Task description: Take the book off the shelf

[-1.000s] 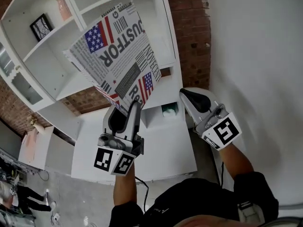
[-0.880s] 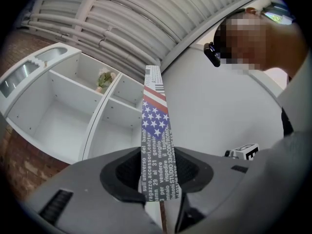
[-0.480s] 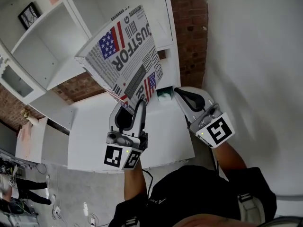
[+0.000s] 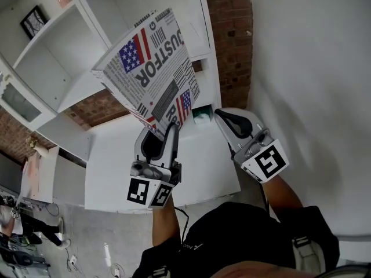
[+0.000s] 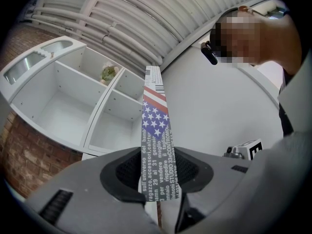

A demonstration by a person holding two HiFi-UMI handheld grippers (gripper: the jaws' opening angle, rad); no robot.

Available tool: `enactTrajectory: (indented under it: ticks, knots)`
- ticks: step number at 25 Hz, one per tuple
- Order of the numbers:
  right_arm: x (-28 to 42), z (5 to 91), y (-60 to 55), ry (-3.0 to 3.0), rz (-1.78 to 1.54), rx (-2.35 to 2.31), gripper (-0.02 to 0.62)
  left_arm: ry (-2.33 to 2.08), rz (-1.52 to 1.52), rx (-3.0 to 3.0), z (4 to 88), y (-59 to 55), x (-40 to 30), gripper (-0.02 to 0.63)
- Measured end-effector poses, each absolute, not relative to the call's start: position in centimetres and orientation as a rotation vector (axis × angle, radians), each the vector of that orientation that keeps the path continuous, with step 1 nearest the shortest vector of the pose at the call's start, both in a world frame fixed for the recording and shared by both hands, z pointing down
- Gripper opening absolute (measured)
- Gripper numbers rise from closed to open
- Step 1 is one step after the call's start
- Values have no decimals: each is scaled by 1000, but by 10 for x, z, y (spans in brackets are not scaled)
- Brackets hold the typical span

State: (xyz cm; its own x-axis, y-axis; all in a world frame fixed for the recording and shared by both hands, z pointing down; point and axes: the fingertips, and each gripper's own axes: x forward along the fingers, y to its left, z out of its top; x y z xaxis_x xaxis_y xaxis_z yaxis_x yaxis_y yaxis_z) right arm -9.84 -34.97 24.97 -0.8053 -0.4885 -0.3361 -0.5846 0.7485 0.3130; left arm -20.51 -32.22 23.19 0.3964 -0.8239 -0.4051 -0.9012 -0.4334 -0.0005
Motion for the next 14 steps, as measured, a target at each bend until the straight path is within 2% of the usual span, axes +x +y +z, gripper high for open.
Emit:
enactTrajectory:
  ticks: [8,14]
  knots:
    - [-95,208,-344,2705,643,-847,0,1503,546,-2411,189,-316,-203,155]
    - [-91,228,-347,2696,630,-848,0,1502,543,-2409,207,-317,-201,155]
